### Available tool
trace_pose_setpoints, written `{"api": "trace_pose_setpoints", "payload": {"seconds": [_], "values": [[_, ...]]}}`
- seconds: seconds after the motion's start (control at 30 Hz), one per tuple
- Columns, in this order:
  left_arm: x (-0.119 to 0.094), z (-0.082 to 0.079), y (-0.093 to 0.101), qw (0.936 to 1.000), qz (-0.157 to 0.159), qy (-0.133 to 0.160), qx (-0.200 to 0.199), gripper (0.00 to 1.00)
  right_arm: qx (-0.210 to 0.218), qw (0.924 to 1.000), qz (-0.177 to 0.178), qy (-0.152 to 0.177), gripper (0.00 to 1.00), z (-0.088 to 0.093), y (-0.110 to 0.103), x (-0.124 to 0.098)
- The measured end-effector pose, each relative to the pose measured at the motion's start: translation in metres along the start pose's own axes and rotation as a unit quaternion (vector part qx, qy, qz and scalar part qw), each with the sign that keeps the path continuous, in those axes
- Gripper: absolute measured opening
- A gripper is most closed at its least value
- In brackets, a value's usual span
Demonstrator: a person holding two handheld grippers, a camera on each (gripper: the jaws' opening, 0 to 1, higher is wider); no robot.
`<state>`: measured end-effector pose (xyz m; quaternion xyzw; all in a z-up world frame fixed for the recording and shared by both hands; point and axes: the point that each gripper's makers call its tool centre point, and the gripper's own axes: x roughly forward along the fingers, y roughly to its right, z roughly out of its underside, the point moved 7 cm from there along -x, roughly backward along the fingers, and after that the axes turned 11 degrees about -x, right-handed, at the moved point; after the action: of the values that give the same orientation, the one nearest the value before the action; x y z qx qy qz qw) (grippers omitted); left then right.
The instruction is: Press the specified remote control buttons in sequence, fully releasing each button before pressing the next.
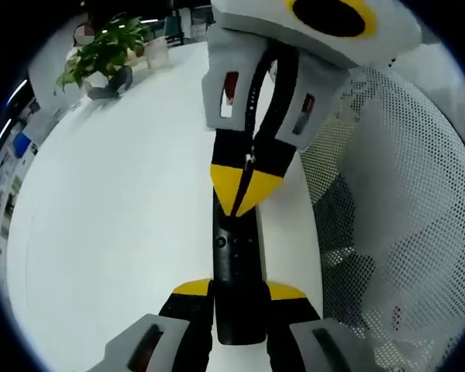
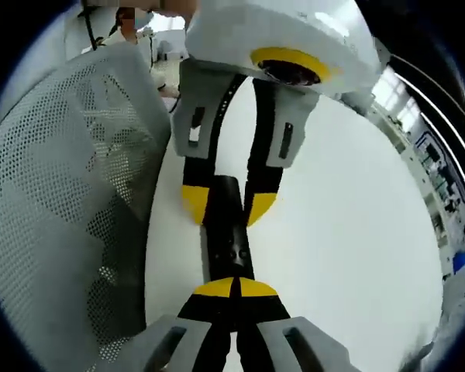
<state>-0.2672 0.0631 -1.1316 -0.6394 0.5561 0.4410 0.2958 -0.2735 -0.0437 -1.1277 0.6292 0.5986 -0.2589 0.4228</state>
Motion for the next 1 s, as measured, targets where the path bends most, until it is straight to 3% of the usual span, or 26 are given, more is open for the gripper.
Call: {"api": "trace_pose_setpoints", "payload": {"seconds": [0.07,0.27,0.4,0.5,0.67,0.77,1.0], "values": [[0.0,0.001,0.0,1.0,0.0,0.003,-0.002,0.23,0.029,0.9994,-0.005,0.016,0.0,0.002,0.001,0.0],[0.0,0.002,0.0,1.0,0.0,0.007,0.001,0.23,-0.001,0.9998,-0.009,0.02,0.0,-0.008,-0.001,0.002],[0.0,0.002,0.0,1.0,0.003,0.008,0.003,0.23,-0.021,0.9997,-0.011,0.001,0.0,-0.01,0.001,0.006],[0.0,0.003,0.0,0.9999,0.005,0.011,0.01,0.23,-0.021,0.9996,0.008,-0.017,0.0,-0.012,-0.001,0.008],[0.0,0.003,-0.001,0.9998,0.007,0.016,0.01,0.23,0.029,0.9989,0.034,-0.017,0.0,-0.011,-0.002,0.008],[0.0,0.003,-0.001,0.9998,0.008,0.015,0.007,0.23,0.036,0.9983,0.042,-0.018,0.0,-0.012,-0.003,0.007],[0.0,0.001,-0.003,0.9998,0.016,0.001,0.008,0.22,0.064,0.9974,0.034,0.004,0.0,-0.013,-0.012,0.005]]}}
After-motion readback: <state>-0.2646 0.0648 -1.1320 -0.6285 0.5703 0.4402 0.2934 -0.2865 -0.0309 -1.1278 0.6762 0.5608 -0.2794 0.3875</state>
